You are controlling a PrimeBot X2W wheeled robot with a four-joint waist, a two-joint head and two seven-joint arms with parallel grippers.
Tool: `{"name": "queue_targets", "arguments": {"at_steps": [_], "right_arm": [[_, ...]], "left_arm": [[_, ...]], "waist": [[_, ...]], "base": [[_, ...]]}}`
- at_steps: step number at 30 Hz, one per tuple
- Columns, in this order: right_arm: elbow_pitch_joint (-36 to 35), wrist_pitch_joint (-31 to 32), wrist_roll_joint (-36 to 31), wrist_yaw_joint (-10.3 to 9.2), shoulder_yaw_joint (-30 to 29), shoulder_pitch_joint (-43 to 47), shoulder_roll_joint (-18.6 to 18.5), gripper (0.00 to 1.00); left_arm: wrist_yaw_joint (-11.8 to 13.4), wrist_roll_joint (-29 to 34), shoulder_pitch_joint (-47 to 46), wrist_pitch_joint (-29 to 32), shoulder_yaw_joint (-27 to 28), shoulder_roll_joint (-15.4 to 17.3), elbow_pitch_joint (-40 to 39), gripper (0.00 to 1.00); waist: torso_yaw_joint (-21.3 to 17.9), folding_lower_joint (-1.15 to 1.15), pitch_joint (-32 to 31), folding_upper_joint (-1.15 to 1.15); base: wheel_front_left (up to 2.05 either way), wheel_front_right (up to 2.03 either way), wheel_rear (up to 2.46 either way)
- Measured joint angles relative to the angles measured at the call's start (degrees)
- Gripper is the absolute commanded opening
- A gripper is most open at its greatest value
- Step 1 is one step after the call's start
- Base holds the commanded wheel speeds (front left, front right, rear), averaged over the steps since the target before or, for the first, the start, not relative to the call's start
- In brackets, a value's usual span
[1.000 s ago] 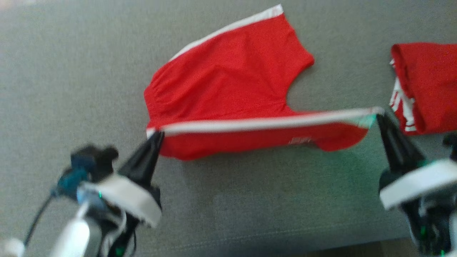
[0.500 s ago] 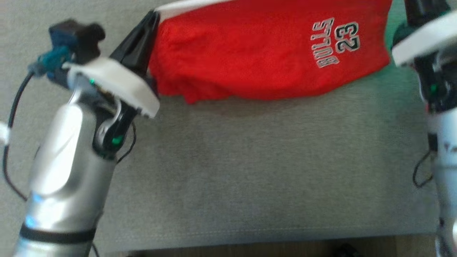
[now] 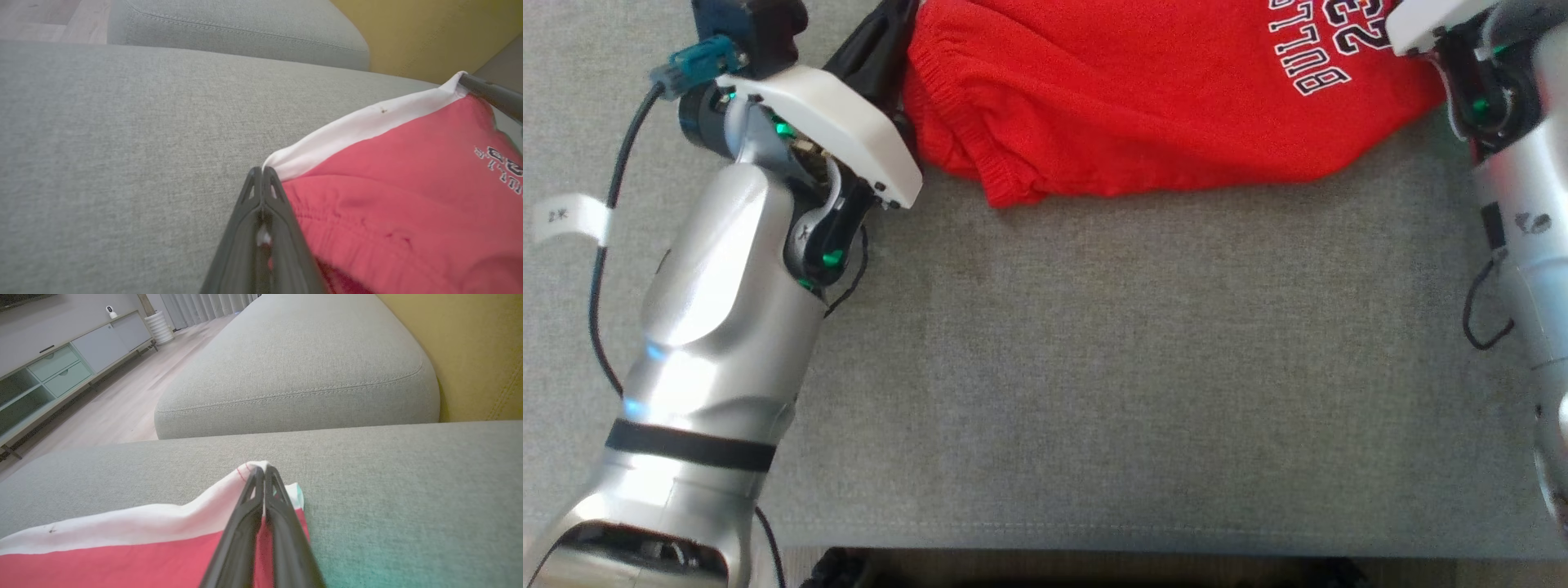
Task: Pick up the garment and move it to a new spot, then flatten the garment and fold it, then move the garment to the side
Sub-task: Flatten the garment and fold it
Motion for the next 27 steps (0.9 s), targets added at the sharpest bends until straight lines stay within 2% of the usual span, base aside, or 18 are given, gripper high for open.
{"name": "queue_targets", "arguments": {"at_steps": [1,2,8,12,17,21,27], "right_arm": [[1.0,-0.8,0.3,0.0,0.6,-0.5,0.0,1.0],[1.8,-2.2,0.3,0.0,1.1,-0.8,0.0,1.0],[3.6,-13.1,-2.0,0.0,3.3,-0.2,-0.3,1.0],[2.2,-16.0,-5.8,0.0,0.2,2.5,-0.8,1.0],[-5.4,-16.5,-11.4,0.0,-5.6,11.0,0.0,1.0],[-13.6,-16.6,-14.9,0.0,-9.2,18.4,2.5,1.0],[-24.3,-14.8,-18.8,0.0,-12.9,31.2,6.2,1.0]], "left_arm": [[0.0,-0.4,-0.2,-0.4,-0.3,0.0,0.7,0.64],[0.0,-0.6,-0.3,-1.3,-0.4,-0.1,1.4,1.0],[0.2,-0.8,0.9,-8.8,-0.1,-0.3,3.5,1.0],[3.3,-0.3,3.9,-13.8,2.1,-0.4,1.2,1.0],[7.2,3.9,8.3,-14.5,6.9,-0.6,-8.9,1.0],[8.0,8.8,11.5,-14.9,10.7,-0.6,-16.7,1.0],[8.6,13.6,21.4,-14.9,12.5,-0.8,-19.1,1.0]], "waist": [[0.0,0.0,-0.1,0.0],[0.1,0.0,-0.2,0.0],[-0.3,0.0,-1.8,0.0],[-0.8,0.0,-3.4,0.0],[-2.1,-0.01,-5.0,0.0],[-3.4,-0.01,-6.0,0.0],[-5.3,-0.01,-8.4,0.0]], "base": [[0.0,0.0,0.0],[0.0,0.0,0.0],[0.0,0.0,0.0],[0.0,0.0,0.0],[0.0,0.0,0.0],[0.0,0.0,0.0],[0.0,0.0,0.0]]}}
